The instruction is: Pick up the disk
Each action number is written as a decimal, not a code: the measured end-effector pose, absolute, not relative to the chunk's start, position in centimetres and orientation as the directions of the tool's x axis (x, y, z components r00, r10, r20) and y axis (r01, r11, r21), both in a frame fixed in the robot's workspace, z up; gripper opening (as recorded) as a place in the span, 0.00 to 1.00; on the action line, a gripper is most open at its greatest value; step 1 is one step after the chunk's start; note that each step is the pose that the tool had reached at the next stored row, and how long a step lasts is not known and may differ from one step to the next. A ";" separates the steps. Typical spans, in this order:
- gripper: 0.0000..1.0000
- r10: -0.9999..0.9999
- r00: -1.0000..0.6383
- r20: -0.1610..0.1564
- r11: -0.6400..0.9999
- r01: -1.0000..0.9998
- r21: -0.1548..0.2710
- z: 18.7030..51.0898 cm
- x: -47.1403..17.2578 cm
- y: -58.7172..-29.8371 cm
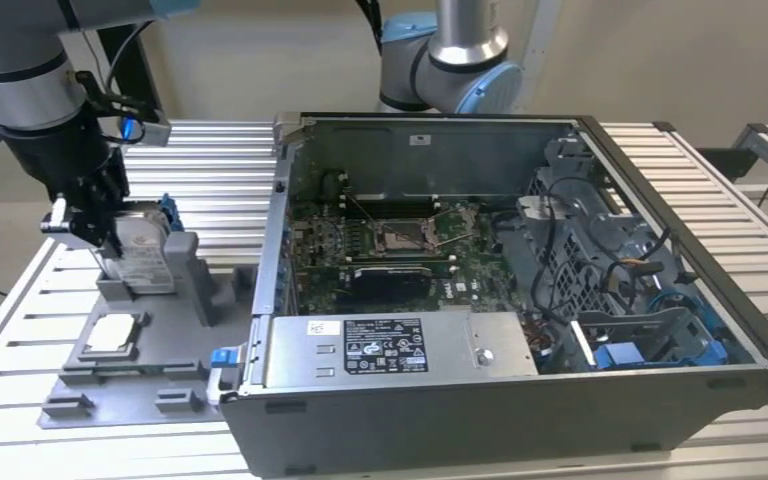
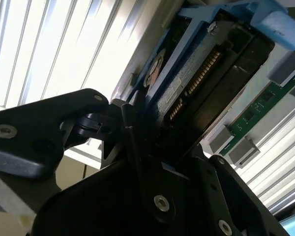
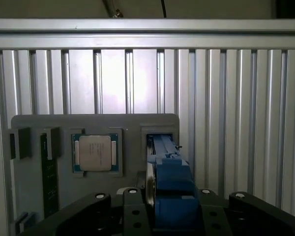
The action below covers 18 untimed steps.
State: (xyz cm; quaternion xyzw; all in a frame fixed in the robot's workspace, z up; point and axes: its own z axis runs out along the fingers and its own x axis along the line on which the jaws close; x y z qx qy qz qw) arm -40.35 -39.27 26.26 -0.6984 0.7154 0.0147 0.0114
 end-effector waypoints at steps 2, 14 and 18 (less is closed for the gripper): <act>0.00 -0.999 -0.024 -0.037 0.024 -1.000 0.005 26.3 -40.3 -39.3; 0.00 -0.998 -0.024 -0.055 0.024 -1.000 0.005 26.2 -40.3 -39.4; 0.00 -0.999 -0.024 -0.030 0.024 -1.000 0.005 26.2 -40.3 -39.4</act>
